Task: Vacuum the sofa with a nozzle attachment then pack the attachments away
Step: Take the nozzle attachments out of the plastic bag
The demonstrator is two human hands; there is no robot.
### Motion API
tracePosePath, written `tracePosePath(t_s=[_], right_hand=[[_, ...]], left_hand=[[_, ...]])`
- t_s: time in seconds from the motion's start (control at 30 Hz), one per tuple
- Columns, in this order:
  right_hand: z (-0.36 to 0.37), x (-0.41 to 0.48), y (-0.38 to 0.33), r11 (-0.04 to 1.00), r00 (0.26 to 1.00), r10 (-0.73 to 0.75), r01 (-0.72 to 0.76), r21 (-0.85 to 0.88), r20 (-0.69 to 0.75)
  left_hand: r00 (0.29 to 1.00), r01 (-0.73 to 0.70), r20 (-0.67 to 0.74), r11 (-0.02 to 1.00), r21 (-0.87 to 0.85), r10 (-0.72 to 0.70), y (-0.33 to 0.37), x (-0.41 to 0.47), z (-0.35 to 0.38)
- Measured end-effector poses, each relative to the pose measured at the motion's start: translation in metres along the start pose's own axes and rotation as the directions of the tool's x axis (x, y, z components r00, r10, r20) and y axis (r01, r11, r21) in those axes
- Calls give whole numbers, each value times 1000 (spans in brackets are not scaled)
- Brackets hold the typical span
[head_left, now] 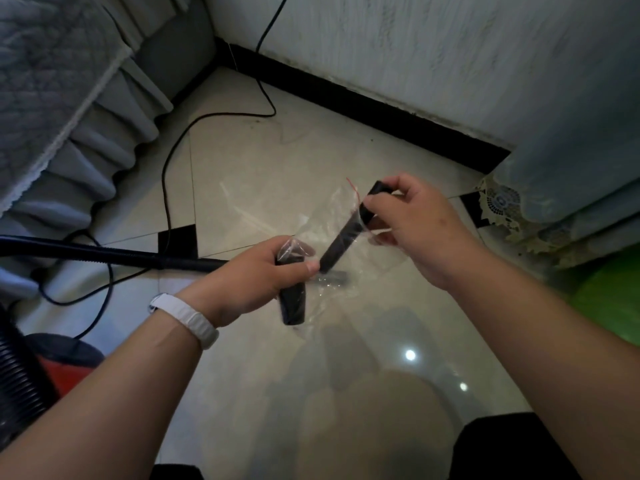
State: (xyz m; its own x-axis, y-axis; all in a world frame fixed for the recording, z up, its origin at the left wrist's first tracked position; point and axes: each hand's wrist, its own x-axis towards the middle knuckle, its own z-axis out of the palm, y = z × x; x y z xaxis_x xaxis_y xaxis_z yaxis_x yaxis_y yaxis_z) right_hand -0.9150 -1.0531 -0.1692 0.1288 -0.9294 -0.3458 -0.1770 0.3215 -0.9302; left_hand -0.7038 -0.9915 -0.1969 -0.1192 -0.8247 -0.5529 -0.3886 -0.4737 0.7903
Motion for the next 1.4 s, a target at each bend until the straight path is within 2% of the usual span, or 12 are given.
tracePosePath(t_s=[0.13, 0.2, 0.27, 0.37, 0.47, 0.63, 0.83, 0.93, 1.1, 1.23, 1.3, 1.4], right_hand=[[-12, 1, 4, 997, 978, -30, 43, 60, -207], [-18, 4, 13, 999, 962, -42, 45, 6, -269], [-22, 11, 32, 997, 955, -4, -18, -71, -298], [-20, 21, 78, 960, 963, 100, -160, -229, -252], [-6, 21, 133, 898, 970, 159, -220, -381, -186], [27, 15, 217, 797, 970, 242, -200, -570, -1], [37, 12, 266, 640, 923, 362, -148, -754, 127], [36, 9, 277, 569, 916, 376, -112, -815, 137], [37, 11, 272, 524, 916, 368, -60, -849, 163], [33, 18, 260, 468, 899, 384, 9, -884, 212], [27, 23, 251, 468, 902, 374, 18, -884, 216], [20, 32, 231, 498, 946, 270, 25, -867, 182]], left_hand=[[1000, 6, -9, 997, -76, -6, -15, 7, 2], [999, 14, -38, 1000, -22, -15, -26, 13, 2], [996, 37, -80, 996, 80, -30, -40, 21, 2], [991, 94, -115, 977, 193, -73, -70, 32, 6], [975, 185, -160, 963, 198, -154, -110, 38, 13], [937, 246, -269, 968, 48, -225, -169, 50, 43], [943, 235, -220, 968, -90, -249, -185, 49, 78], [951, 231, -181, 966, -117, -249, -192, 43, 89], [945, 268, -135, 942, -201, -298, -189, 47, 92], [933, 241, -219, 947, -213, -286, -184, 52, 89], [935, 246, -201, 943, -222, -292, -182, 51, 87], [942, 245, -162, 934, -262, -293, -175, 49, 83]])
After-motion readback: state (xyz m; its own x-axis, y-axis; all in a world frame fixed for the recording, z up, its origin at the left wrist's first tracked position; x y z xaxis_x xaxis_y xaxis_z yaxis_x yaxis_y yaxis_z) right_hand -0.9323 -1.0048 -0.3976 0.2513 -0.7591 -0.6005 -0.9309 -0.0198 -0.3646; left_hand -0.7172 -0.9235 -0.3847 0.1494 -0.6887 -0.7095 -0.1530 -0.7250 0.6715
